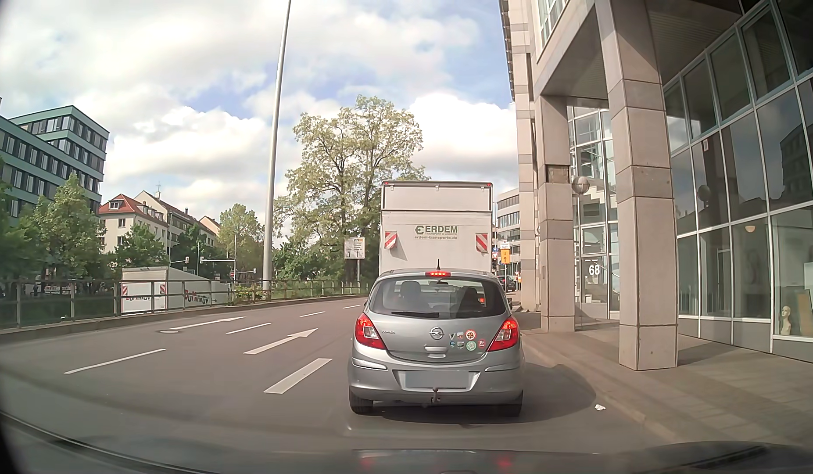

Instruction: Follow the waypoints while adhering to traffic rules and regulations

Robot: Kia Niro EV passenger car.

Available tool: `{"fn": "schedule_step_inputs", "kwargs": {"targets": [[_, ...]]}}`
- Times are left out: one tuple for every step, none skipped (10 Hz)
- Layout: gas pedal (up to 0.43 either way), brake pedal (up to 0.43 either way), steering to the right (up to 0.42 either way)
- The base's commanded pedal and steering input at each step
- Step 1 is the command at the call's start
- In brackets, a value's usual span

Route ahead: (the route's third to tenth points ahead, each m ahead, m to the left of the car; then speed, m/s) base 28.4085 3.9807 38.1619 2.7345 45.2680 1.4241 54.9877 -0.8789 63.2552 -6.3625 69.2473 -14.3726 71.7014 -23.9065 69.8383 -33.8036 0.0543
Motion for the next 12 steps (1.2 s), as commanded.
{"fn": "schedule_step_inputs", "kwargs": {"targets": [[0.000, 0.183, 0.008], [0.000, 0.189, 0.008], [0.000, 0.189, 0.008], [0.000, 0.189, 0.008], [0.000, 0.195, 0.008], [0.000, 0.195, 0.008], [0.000, 0.195, 0.008], [0.000, 0.195, 0.008], [0.000, 0.201, 0.008], [0.000, 0.195, 0.008], [0.000, 0.195, 0.008], [0.000, 0.195, 0.008]]}}
